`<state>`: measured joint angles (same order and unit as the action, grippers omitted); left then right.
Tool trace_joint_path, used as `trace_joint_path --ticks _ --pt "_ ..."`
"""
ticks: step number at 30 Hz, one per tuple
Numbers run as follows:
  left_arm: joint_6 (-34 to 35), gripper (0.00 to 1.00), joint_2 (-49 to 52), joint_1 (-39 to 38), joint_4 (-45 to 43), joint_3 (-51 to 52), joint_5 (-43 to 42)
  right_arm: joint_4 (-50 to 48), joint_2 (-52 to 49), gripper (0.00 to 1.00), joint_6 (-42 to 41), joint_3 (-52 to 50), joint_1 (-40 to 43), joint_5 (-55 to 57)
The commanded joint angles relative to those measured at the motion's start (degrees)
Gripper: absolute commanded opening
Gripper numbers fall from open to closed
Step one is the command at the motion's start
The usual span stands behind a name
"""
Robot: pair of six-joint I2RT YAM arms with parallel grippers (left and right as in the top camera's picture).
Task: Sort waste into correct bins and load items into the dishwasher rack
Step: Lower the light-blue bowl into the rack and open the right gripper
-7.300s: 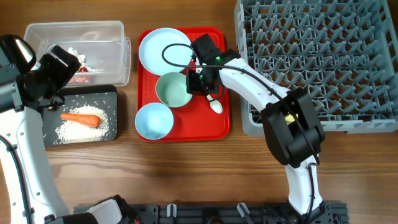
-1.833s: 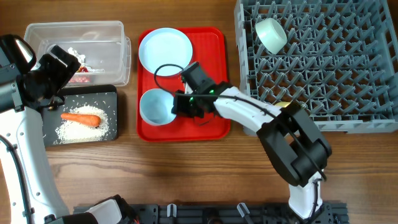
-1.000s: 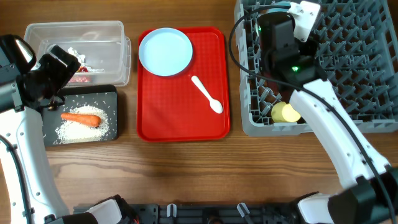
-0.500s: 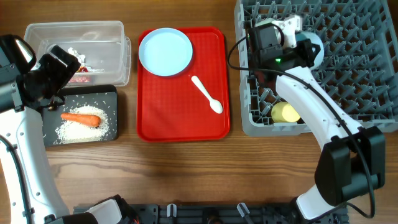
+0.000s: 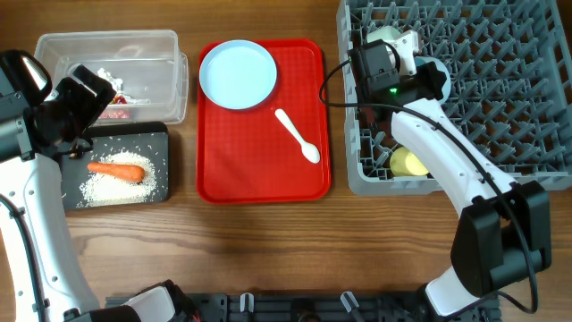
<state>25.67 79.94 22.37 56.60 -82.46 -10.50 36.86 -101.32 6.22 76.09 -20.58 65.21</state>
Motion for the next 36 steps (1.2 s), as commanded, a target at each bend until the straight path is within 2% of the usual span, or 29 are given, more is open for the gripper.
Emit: trace_joint_path --ticks 1,5,7,14,36 --pt "0.3 1.0 0.3 0.4 -0.2 -0.1 0.1 0.1 -1.2 0.04 -1.3 -0.7 0.0 9.1" --pt "0.3 1.0 0.3 0.4 -0.2 -0.1 0.1 0.1 -1.2 0.04 8.4 -0.7 -0.4 15.3" --pt "0.3 1.0 0.3 0.4 -0.2 -0.1 0.1 0.1 -1.2 0.04 10.0 -0.7 -1.0 15.6" --pt "0.3 1.0 0.3 0.4 -0.2 -0.1 0.1 -0.1 -1.5 0.04 8.6 -0.7 -4.2 8.7" --pt "0.3 1.0 0.3 0.4 -0.2 -0.1 0.1 0.1 -6.6 0.04 10.3 -0.7 -1.1 9.4"
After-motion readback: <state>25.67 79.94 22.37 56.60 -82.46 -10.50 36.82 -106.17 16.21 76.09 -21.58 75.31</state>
